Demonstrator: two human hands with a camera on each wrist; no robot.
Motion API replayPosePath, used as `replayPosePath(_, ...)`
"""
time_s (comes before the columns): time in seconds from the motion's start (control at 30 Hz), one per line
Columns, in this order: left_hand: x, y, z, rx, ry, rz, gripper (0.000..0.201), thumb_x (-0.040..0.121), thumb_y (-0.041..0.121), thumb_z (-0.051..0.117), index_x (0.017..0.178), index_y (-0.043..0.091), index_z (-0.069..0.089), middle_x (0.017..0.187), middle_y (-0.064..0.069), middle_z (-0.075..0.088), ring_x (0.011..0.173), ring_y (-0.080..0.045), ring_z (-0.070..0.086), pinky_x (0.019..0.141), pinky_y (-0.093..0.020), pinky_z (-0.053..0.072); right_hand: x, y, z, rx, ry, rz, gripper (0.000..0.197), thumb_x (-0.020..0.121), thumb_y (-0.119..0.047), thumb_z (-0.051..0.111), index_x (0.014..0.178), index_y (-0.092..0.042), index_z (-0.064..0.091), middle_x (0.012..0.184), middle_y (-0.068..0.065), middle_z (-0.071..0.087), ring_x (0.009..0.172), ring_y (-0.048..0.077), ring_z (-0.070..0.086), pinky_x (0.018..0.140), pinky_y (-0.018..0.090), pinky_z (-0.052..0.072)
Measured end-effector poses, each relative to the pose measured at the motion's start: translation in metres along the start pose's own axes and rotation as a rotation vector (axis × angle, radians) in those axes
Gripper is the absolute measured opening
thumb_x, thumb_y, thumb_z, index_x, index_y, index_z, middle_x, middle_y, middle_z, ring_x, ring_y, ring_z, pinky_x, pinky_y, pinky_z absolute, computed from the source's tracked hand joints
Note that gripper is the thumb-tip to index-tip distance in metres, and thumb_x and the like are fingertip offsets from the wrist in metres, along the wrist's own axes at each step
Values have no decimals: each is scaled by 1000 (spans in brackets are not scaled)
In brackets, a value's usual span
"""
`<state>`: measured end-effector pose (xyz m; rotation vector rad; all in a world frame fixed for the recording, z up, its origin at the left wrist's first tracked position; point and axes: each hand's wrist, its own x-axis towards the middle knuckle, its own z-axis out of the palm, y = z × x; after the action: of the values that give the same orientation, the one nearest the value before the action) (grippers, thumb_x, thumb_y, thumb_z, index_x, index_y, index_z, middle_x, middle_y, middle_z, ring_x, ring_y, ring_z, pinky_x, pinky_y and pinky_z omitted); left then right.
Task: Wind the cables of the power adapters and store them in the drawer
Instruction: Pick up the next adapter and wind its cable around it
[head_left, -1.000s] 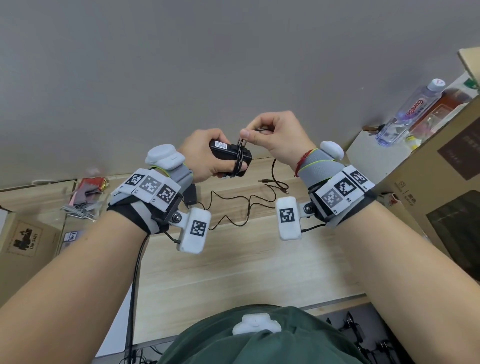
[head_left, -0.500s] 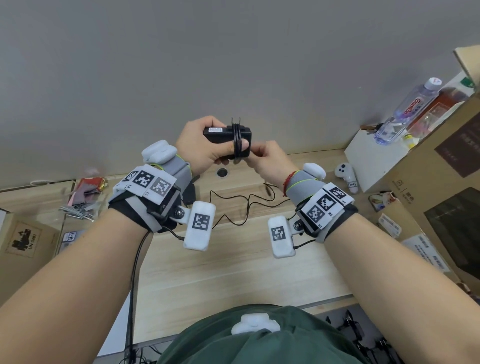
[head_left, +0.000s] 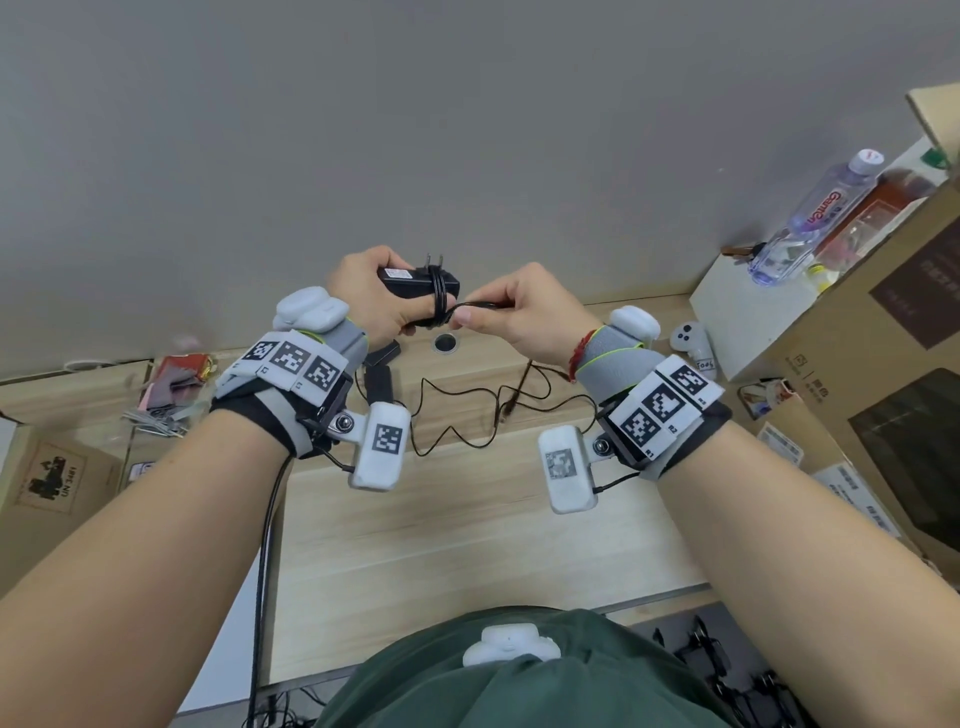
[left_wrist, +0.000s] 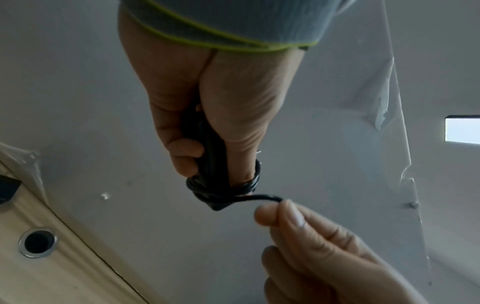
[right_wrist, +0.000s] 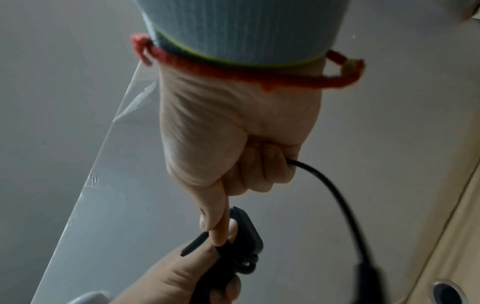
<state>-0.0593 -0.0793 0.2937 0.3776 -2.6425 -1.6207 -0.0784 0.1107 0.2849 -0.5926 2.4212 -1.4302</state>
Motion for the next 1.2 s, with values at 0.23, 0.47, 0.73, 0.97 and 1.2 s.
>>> replayPosePath(0.23,-7,2,3,58,-151,1,54,42,47,89,77,21,59,65,-2,69,56,-24,66,63,-59,57,6,-7,-15,-12,75,-22,11,90,-24,70,81,-23,76,61,-16,67,61,-7,53,70,15,44)
replayPosePath(0.47,-13,12,6,17,-246,70,41,63,22,91,82,12,56,68,-8,68,57,-23,64,63,-50,57,14,0,-22,128,174,-79,12,78,-35,78,72,-26,72,69,32,59,67,18,45,73,30,44)
replayPosePath(0.73,-15,17,12,-17,-303,124,40,65,18,90,80,12,54,73,-15,69,56,-26,64,57,-46,55,15,18,-18,187,201,-62,11,90,-17,70,81,-12,71,70,1,61,66,6,50,69,18,43)
replayPosePath(0.97,-15,21,16,-200,-270,117,37,68,11,87,78,12,51,59,-3,66,46,-22,58,44,-29,49,7,26,0,206,141,59,21,100,-11,54,91,2,68,43,-18,43,41,-1,36,48,10,28)
replayPosePath(1.2,-3,25,11,-322,-103,79,36,69,20,88,75,17,52,69,-8,66,49,-21,59,48,-27,49,6,35,20,280,18,128,28,101,-29,54,78,-20,69,49,-10,30,42,10,22,44,21,21)
